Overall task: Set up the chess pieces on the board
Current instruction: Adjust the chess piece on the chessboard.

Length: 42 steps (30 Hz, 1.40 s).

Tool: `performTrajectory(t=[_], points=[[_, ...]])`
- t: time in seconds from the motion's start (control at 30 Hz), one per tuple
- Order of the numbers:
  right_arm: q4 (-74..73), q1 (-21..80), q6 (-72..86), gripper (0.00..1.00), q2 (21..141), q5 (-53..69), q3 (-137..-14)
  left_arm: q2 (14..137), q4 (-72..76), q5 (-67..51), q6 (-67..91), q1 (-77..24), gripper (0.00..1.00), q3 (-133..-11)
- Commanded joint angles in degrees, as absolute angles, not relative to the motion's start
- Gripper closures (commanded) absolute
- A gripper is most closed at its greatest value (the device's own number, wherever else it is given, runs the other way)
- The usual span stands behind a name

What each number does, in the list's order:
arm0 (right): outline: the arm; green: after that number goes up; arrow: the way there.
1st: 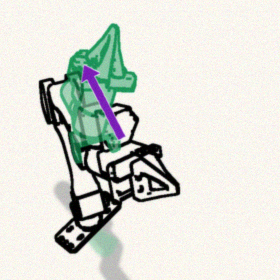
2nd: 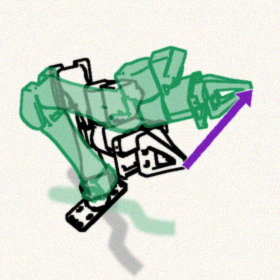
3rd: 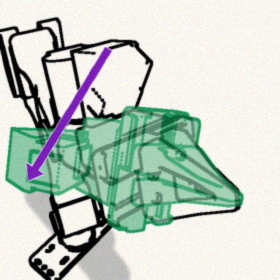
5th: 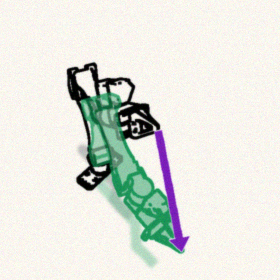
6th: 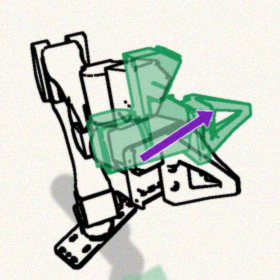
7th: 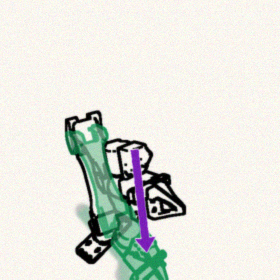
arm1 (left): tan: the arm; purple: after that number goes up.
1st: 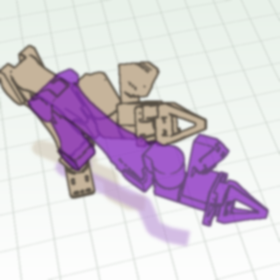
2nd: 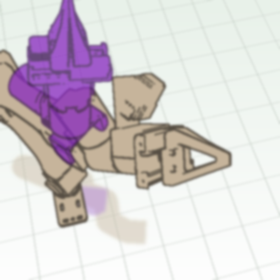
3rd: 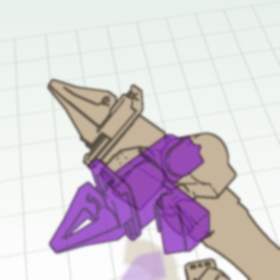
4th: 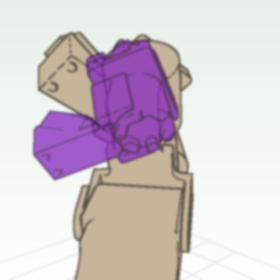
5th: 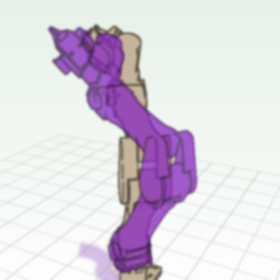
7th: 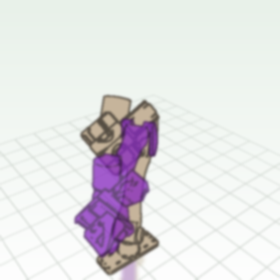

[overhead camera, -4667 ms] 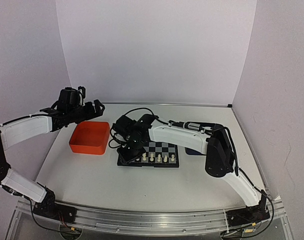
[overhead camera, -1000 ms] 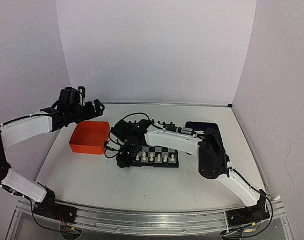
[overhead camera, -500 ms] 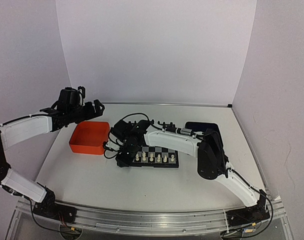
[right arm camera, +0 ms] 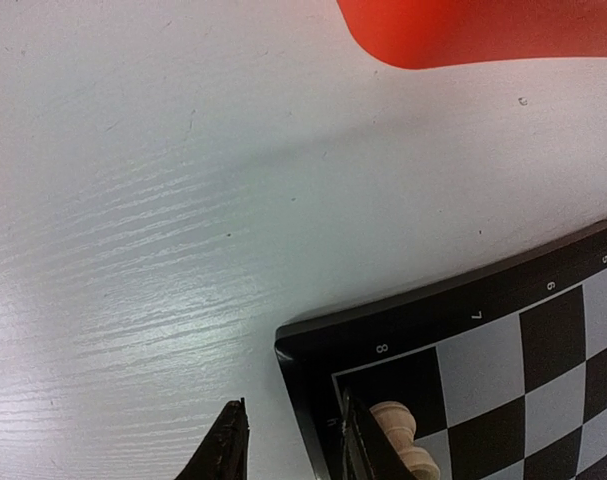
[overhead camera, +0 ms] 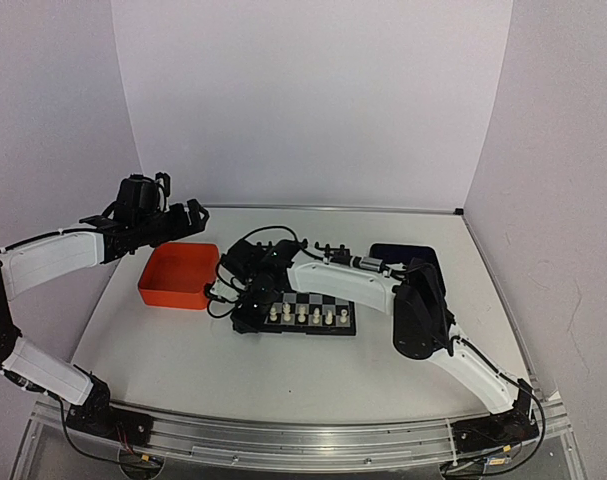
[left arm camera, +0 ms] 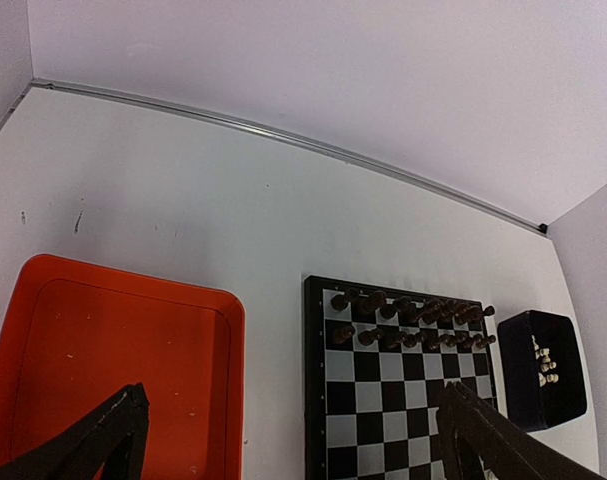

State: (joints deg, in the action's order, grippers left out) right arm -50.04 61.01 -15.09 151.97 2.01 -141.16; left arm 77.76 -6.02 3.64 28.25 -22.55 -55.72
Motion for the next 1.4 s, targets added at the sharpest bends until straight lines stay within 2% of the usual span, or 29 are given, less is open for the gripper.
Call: performTrajectory(t=[0.0, 0.37, 0.93, 1.17, 1.37], points=[[-48.9, 60.1, -16.4, 0.71, 154.3, 2.3, -143.3, 76.5, -4.7, 3.4, 27.4, -22.3, 0.00, -56.0], [-46.7, 60.3, -15.9, 0.70, 152.4, 6.2, -142.5, 76.7, -4.5, 2.7, 27.6, -22.3, 0.00, -56.0], [-41.4, 63.4, -13.8, 0.63, 129.7, 12.9, -124.0, 74.5, -4.4, 2.5, 28.3, -22.3, 0.00, -56.0], [-38.3, 62.5, -7.6, 0.51, 117.9, -2.8, -114.4, 73.7, -4.5, 3.0, 28.3, -22.4, 0.00, -57.0], [-36.8, 53.3, 7.6, 0.24, 106.3, -15.0, -102.5, 73.4, -4.5, 3.7, 28.3, -22.3, 0.00, -57.5]])
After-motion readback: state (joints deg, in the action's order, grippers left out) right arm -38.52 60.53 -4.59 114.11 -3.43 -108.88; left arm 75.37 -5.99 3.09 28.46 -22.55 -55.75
